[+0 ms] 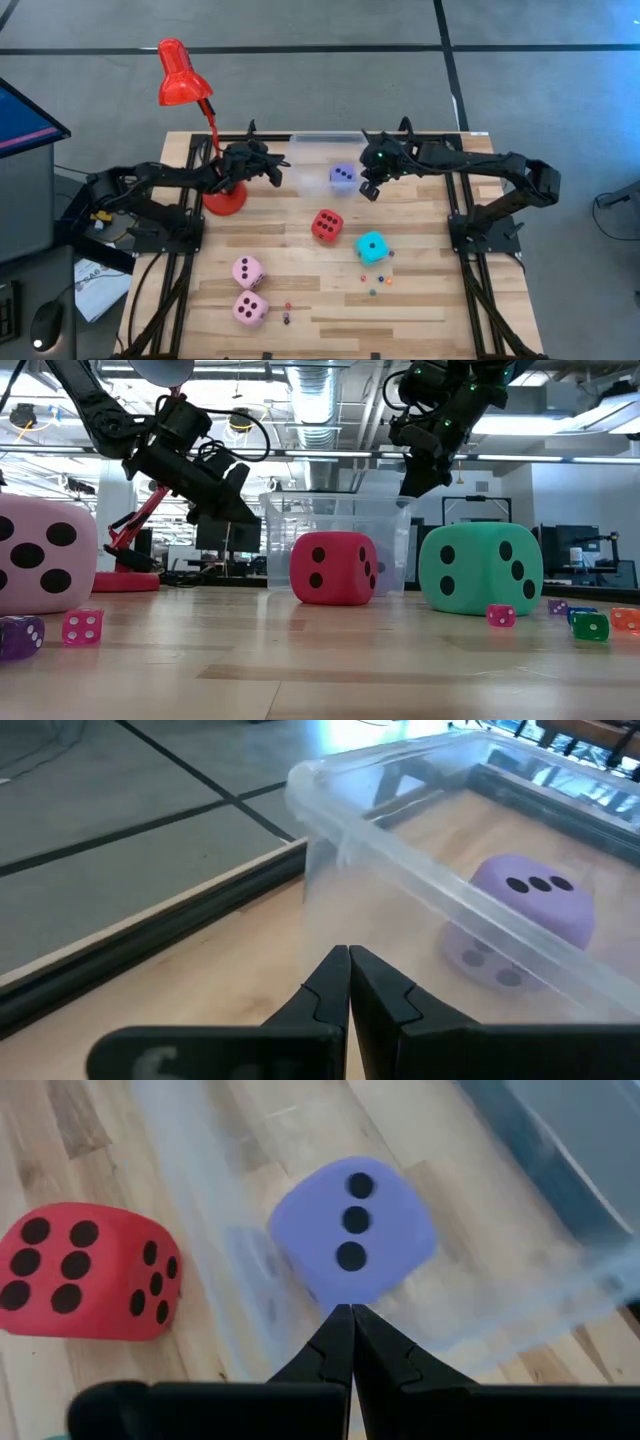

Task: Pick & Place Dice
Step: Move the transparent bin

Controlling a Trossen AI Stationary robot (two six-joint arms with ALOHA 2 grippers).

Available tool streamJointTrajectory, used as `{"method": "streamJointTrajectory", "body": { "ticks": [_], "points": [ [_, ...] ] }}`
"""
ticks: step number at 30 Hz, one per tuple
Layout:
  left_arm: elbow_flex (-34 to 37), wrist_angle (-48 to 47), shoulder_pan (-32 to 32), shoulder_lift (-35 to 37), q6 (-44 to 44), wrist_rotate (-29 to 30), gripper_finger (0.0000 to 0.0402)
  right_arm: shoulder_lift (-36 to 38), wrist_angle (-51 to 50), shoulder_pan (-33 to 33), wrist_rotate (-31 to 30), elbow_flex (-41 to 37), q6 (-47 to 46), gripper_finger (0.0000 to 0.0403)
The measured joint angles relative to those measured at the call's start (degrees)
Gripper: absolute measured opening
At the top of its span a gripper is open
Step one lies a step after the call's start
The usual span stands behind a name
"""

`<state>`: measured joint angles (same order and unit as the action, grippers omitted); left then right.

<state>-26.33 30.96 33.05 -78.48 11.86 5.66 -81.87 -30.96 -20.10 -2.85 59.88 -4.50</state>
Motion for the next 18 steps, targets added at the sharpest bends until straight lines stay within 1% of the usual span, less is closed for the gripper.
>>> {"method": "streamJointTrajectory", "body": {
  "ticks": [4, 11, 14, 18],
  "points": [
    [0.0, 0.0, 0.5, 0.0, 0.0, 0.1, 0.0, 0.0, 0.0, 0.6, -0.1, 0.0, 0.7, 0.0],
    [0.0, 0.0, 0.5, 0.0, 0.0, 0.0, 0.0, 0.0, 0.0, -0.4, -0.1, -0.1, 2.0, 0.0],
    [0.0, 0.0, 0.5, 0.0, 0.0, -1.4, 0.0, 0.0, 0.4, -0.8, -0.2, -0.1, 3.6, 0.0],
    [0.0, 0.1, 0.4, 0.0, 0.0, -1.6, 0.0, -0.1, 5.0, -0.9, -0.2, -0.1, 5.4, 0.0]
  ]
}}
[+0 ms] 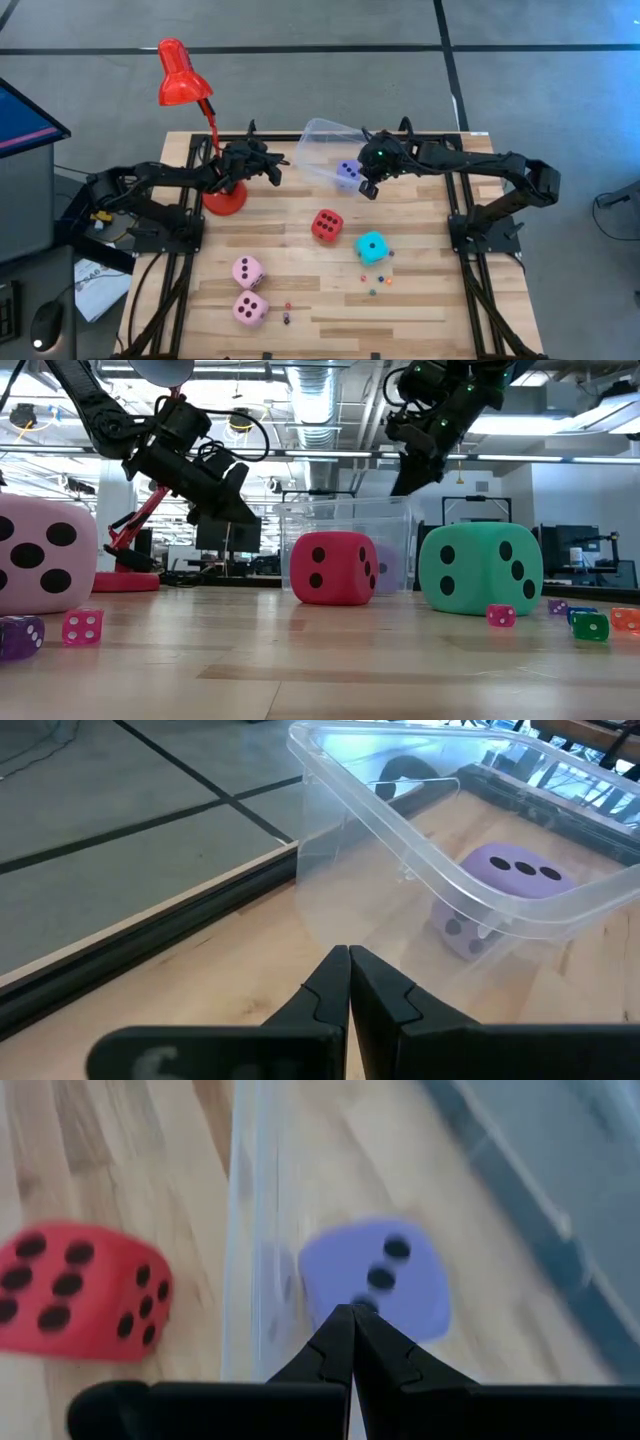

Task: Pick & Place Dice
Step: Move the transparent bin

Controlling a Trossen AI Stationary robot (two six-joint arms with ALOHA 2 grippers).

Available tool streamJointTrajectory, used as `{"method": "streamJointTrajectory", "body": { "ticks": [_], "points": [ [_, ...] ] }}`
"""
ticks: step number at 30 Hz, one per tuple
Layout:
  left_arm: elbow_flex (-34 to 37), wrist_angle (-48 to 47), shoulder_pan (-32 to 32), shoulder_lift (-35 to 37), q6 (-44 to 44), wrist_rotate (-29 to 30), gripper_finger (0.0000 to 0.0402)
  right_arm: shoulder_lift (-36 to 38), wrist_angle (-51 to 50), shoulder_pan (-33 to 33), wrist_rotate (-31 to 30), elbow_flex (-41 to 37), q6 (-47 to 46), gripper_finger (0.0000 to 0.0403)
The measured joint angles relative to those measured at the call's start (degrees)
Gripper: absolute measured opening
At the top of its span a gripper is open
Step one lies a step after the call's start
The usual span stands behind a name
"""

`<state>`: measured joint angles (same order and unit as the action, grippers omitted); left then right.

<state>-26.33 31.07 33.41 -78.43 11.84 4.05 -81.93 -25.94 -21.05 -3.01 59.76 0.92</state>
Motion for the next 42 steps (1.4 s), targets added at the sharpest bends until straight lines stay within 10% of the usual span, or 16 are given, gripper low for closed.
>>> {"method": "streamJointTrajectory", "body": {
  "ticks": [21, 42],
  "points": [
    [-4.6, -2.5, -5.2, 6.5, -7.1, -7.4, 0.0, 0.0, 10.1, -0.7, 0.4, 0.0, 2.8, 0.0],
    [-25.3, -23.7, -5.4, -8.5, -9.8, -6.6, 0.0, 5.2, 10.4, 1.0, -0.2, 0.1, 7.3, 0.0]
  ]
}}
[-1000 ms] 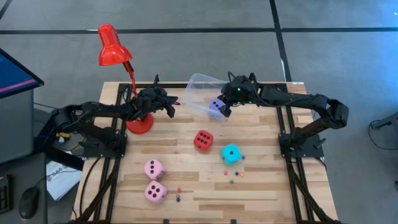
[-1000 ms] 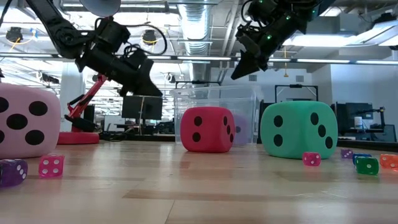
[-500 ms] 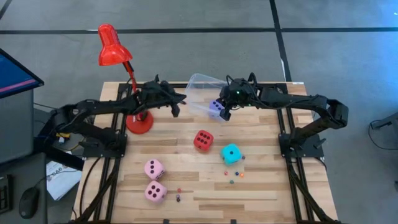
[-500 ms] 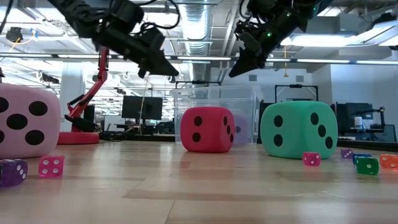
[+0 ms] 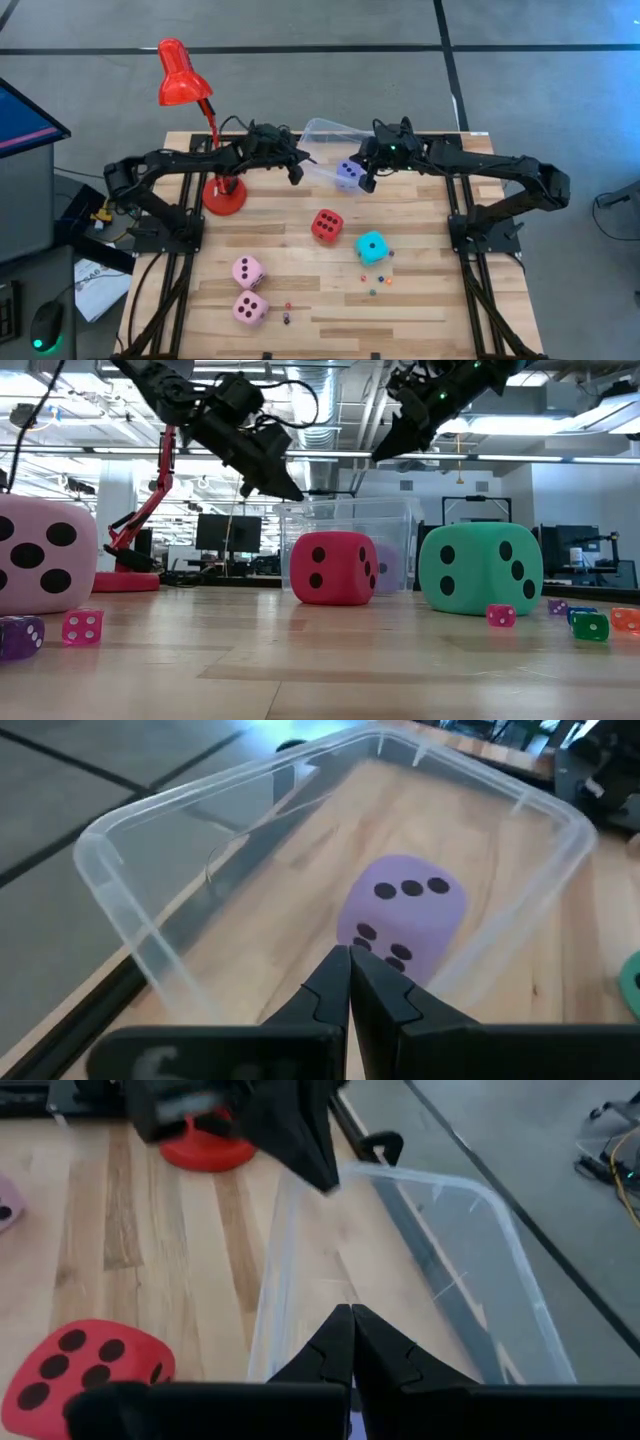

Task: Pick & Place Dice
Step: Move the transparent bin

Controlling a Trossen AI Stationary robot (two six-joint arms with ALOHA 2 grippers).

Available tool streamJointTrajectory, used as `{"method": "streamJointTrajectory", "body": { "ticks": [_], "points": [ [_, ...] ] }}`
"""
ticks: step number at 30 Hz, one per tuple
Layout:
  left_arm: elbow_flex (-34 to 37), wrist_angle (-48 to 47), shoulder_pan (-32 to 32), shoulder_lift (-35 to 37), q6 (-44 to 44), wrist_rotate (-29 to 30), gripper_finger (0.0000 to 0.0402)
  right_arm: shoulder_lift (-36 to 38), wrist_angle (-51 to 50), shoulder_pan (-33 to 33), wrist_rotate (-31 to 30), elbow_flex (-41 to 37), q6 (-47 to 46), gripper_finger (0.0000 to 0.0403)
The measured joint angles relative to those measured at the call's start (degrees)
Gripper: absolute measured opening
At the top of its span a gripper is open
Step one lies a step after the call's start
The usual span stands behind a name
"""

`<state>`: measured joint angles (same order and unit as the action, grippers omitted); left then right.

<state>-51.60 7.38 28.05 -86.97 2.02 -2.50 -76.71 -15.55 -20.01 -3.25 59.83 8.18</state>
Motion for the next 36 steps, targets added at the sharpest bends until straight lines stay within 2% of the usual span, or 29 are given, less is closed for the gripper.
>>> {"method": "streamJointTrajectory", "body": {
  "ticks": [7, 12, 29, 36],
  "points": [
    [-5.1, -11.4, -1.7, -0.7, 1.5, 10.9, 0.0, 0.8, -0.5, 0.1, -0.1, -0.1, 1.9, 0.0],
    [-6.6, -16.4, -2.7, -0.1, 1.6, 11.3, 0.0, 0.5, -0.6, -0.4, 0.0, -0.1, 3.0, 0.0],
    [-6.6, -17.1, -4.1, -1.5, 1.9, 11.5, 0.0, 0.5, -0.6, -0.3, 0.0, -0.1, 3.0, 0.0],
    [-6.7, -18.7, -4.9, -1.4, 4.6, 11.5, 0.0, 0.5, -0.6, -0.3, 0.0, -0.1, 3.0, 0.0]
  ]
}}
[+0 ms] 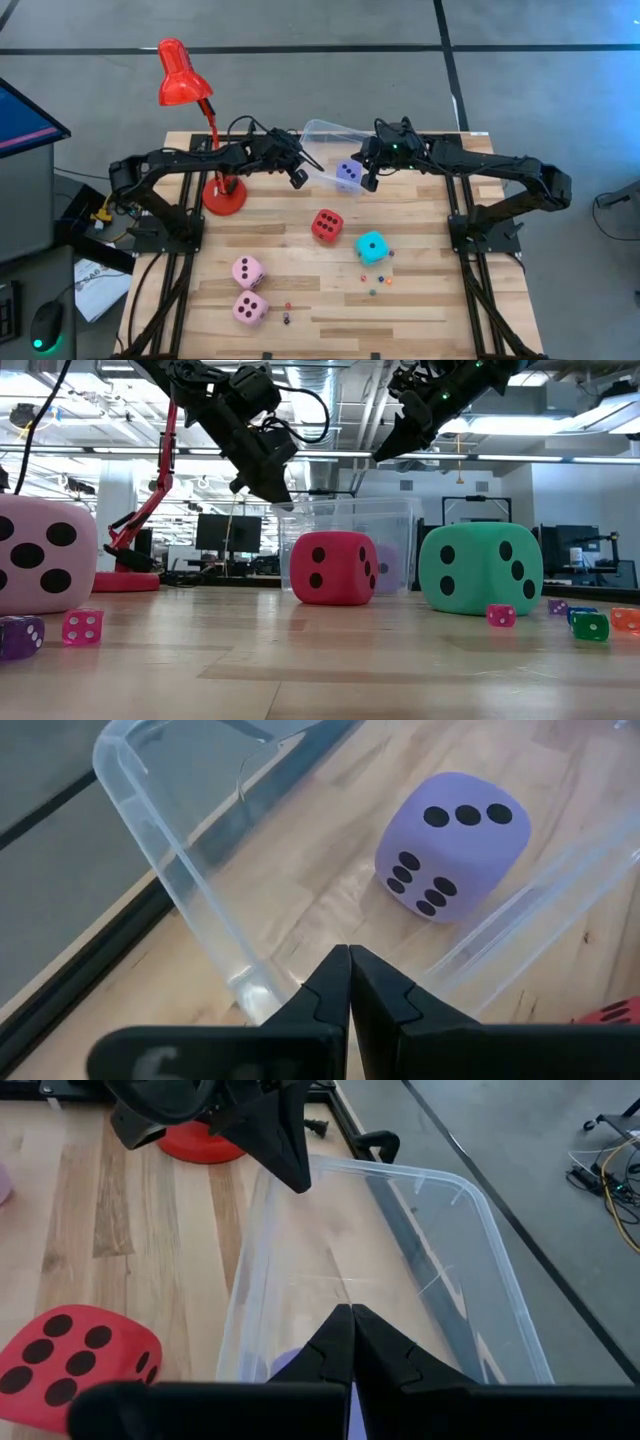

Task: Pick & Place Dice
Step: Move the transparent bin

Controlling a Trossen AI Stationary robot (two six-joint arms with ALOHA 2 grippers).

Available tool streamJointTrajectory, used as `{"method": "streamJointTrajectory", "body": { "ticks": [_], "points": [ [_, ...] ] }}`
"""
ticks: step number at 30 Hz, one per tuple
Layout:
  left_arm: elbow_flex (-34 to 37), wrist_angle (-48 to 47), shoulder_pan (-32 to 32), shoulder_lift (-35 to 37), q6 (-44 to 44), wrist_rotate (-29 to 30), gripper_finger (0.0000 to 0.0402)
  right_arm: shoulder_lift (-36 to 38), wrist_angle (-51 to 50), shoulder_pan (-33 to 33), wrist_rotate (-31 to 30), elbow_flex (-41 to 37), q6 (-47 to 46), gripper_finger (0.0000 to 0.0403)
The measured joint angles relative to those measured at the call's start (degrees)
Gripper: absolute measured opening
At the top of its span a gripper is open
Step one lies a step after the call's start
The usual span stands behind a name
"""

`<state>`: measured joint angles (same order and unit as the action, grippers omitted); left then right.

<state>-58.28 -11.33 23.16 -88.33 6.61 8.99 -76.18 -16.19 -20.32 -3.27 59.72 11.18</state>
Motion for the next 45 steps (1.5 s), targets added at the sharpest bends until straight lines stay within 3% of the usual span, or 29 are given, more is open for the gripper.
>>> {"method": "streamJointTrajectory", "body": {
  "ticks": [6, 11, 19, 22, 29, 35, 40, 45],
  "points": [
    [0.1, 0.3, -0.3, -0.1, 0.1, -0.4, 0.0, 0.0, -0.6, -0.3, -0.3, 0.0, 1.4, 0.0],
    [0.1, 0.5, -0.3, -0.1, 0.1, -0.4, 0.0, 0.0, -3.9, -5.0, -5.9, 0.0, 2.0, 0.0],
    [0.1, 0.7, -0.3, -0.1, -0.1, -0.4, 0.0, 0.0, -13.9, -14.0, -5.4, 0.0, -5.7, 0.0],
    [0.1, 0.7, -0.3, -0.1, -0.2, -0.3, 0.0, 0.0, -16.4, -15.6, -2.4, 0.0, -7.4, 0.0],
    [0.1, 0.8, -0.3, -0.1, -0.3, -0.3, 0.0, -0.6, -18.5, -16.2, -1.0, 0.0, -10.2, 0.0],
    [0.1, 0.8, -0.3, -0.1, -0.3, -0.3, 0.0, -7.1, -20.0, -16.9, -1.0, 0.0, -13.2, 0.0],
    [0.1, 0.8, -0.3, -0.1, -0.3, -0.3, 0.0, -11.9, -16.7, -16.7, -1.1, -0.1, -12.9, 0.0],
    [0.1, 0.9, -0.3, -0.1, -0.3, -0.3, 0.0, -11.6, -14.3, -16.4, -1.1, 0.0, -12.7, 0.0]
  ]
}}
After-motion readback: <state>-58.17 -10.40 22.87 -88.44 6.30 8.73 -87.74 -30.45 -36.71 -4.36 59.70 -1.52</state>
